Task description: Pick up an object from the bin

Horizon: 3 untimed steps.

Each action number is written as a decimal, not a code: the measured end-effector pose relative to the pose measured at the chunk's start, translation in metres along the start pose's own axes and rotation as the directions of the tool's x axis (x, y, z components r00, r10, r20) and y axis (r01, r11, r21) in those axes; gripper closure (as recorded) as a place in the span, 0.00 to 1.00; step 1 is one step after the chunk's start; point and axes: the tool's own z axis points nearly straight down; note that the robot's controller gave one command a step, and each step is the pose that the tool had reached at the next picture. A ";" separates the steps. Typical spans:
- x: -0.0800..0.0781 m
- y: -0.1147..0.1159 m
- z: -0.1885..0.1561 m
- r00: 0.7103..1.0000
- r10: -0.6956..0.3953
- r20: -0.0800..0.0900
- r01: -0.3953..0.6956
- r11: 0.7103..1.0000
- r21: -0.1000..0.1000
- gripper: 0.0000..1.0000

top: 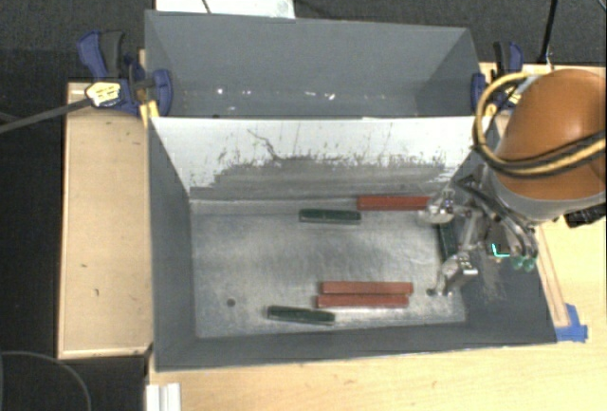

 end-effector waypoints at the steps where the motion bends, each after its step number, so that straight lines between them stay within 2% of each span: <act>1: -0.002 0.000 -0.004 1.000 -0.002 0.008 0.002 1.000 0.001 0.00; 2: 0.002 0.023 0.066 0.995 -0.101 0.012 0.101 0.995 0.002 0.00; 3: 0.008 0.087 0.060 0.972 -0.234 0.010 0.234 0.972 0.001 0.00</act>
Offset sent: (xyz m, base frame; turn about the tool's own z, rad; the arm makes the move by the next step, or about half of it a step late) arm -0.0092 0.0501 -0.1519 -0.2215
